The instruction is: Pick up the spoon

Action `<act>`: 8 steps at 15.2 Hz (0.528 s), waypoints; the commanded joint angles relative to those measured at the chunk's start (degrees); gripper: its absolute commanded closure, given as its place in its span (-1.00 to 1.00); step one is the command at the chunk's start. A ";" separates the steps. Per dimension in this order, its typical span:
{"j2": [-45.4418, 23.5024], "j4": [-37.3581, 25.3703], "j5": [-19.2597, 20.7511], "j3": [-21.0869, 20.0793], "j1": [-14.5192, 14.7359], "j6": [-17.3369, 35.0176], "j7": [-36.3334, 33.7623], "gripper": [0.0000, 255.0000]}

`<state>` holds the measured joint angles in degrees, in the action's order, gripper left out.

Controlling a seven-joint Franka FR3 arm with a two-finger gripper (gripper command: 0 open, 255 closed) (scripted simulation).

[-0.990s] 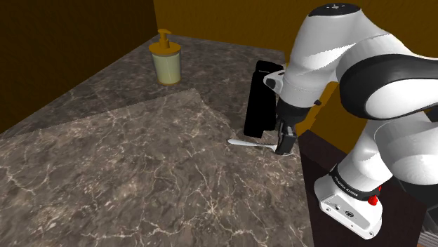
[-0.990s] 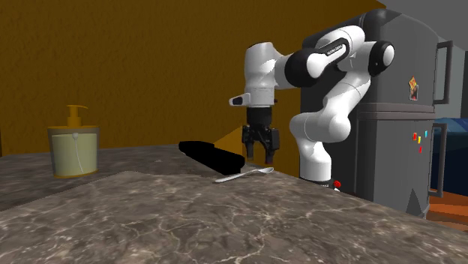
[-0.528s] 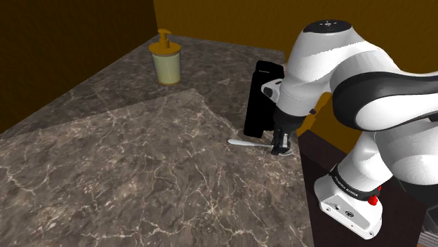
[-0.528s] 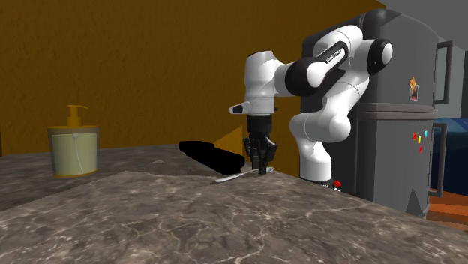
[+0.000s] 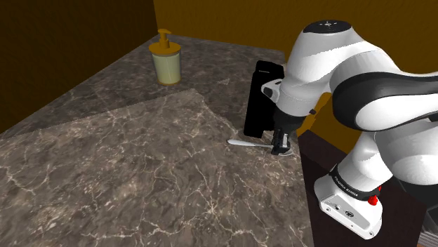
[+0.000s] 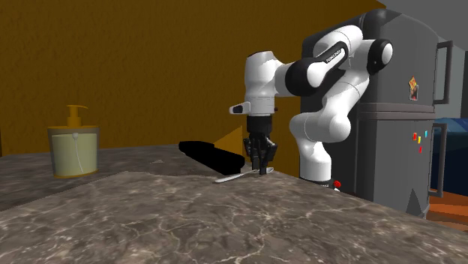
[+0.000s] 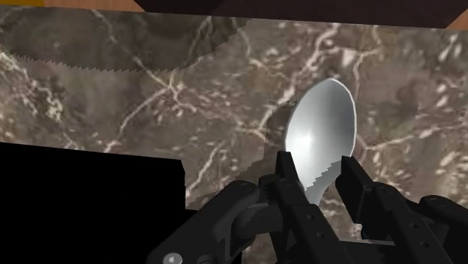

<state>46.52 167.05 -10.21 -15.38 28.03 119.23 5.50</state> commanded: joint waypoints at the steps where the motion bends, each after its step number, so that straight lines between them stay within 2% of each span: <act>1: 0.56 -0.52 0.14 0.17 -0.02 -1.10 0.01 1.00; 8: 3.13 -4.72 1.14 1.28 -0.39 -7.82 0.15 1.00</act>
<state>49.15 162.95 -9.22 -14.28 27.66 112.54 5.64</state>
